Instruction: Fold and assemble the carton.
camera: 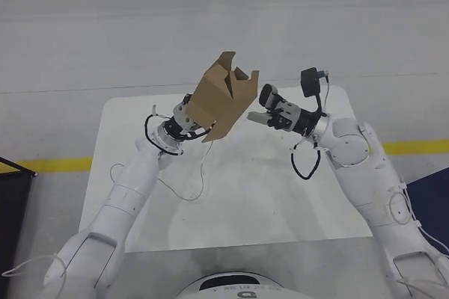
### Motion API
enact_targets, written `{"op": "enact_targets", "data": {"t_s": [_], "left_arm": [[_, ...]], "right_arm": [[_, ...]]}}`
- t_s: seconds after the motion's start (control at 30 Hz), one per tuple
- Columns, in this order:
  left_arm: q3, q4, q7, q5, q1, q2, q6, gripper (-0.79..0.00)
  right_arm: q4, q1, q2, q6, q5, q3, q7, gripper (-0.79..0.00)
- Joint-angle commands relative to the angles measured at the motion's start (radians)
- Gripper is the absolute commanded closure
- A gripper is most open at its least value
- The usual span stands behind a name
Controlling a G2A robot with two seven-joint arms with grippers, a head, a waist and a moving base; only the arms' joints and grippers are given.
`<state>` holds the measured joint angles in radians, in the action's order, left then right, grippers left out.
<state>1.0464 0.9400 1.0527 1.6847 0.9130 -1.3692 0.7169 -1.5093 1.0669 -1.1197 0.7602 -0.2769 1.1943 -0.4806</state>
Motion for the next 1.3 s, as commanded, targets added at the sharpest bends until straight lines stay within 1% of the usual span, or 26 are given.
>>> {"op": "enact_targets", "data": {"t_s": [0.0,0.2,0.5,0.6,0.77,0.9,0.97,1.27], "left_arm": [[-0.003,-0.009,0.007,-0.005,-0.005,-0.003,-0.001,0.000],[-0.011,-0.032,0.023,-0.040,-0.021,-0.012,-0.041,0.000],[-0.022,-0.069,0.081,-0.130,-0.053,-0.023,-0.158,0.000],[-0.021,-0.088,0.098,-0.144,-0.067,-0.027,-0.181,0.000],[-0.022,-0.117,0.123,-0.164,-0.081,-0.032,-0.197,0.000],[-0.024,-0.138,0.144,-0.211,-0.093,-0.034,-0.236,0.000],[-0.024,-0.147,0.155,-0.219,-0.095,-0.035,-0.238,0.000],[-0.011,-0.181,0.183,-0.279,-0.111,-0.034,-0.282,0.000]], "right_arm": [[-0.008,-0.005,-0.002,0.013,0.001,-0.008,0.009,-0.785],[-0.051,0.002,-0.004,0.014,-0.007,-0.024,0.014,-0.785],[-0.102,0.008,-0.007,0.011,-0.004,-0.057,0.012,-0.785],[-0.112,0.007,-0.009,0.012,-0.011,-0.064,0.016,-0.785],[-0.124,0.006,-0.010,0.009,-0.019,-0.072,0.020,-0.785],[-0.125,-0.004,-0.013,0.002,-0.024,-0.088,0.014,-0.785],[-0.125,-0.012,-0.015,0.000,-0.030,-0.096,0.012,-0.785],[-0.129,-0.033,-0.021,-0.006,-0.040,-0.121,0.016,-0.785]]}}
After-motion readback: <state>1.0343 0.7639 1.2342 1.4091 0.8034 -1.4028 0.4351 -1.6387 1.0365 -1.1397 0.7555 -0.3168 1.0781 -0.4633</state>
